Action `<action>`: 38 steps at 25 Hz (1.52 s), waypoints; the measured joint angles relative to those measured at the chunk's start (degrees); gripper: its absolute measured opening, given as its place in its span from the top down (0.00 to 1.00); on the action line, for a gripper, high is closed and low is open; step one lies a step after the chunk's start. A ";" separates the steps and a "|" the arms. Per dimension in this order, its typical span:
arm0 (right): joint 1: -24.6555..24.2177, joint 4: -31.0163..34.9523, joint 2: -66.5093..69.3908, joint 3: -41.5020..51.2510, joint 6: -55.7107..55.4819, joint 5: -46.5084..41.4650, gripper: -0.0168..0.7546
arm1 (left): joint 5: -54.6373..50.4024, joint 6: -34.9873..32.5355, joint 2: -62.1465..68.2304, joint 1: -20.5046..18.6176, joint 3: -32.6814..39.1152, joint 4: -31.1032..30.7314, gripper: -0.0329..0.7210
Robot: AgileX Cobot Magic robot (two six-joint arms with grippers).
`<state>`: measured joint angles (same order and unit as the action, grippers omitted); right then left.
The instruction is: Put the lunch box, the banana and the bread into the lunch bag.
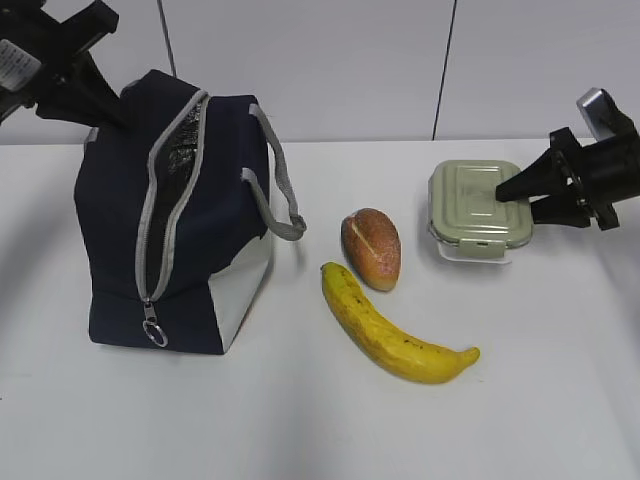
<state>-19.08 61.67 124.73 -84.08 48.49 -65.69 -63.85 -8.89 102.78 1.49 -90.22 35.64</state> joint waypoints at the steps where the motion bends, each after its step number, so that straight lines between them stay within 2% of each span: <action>1: 0.29 0.00 -0.94 0.00 -0.74 0.00 0.51 | 0.00 0.00 0.00 0.00 0.00 0.37 0.96; 10: 5.50 0.61 -11.59 -0.15 -10.33 -0.82 0.51 | 0.00 0.00 0.00 0.00 0.00 2.09 0.96; 15: 11.34 1.00 -15.55 -3.92 -16.65 -1.83 0.51 | 0.00 0.00 0.00 0.00 0.00 4.65 0.96; 21: 19.47 1.23 -16.36 -12.79 -23.76 -2.89 0.51 | -0.13 0.00 0.00 0.00 0.00 5.49 0.96; 33: 30.96 1.10 -14.16 -15.91 -25.52 -4.14 0.51 | -0.98 0.00 0.00 0.00 0.00 6.53 0.96; 38: 32.92 -1.16 -10.76 -15.91 -24.64 1.52 0.52 | -1.62 0.00 0.00 0.00 0.00 6.53 0.96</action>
<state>13.84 60.51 113.97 -99.99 23.85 -64.17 -65.47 -8.89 102.78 1.49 -90.22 42.16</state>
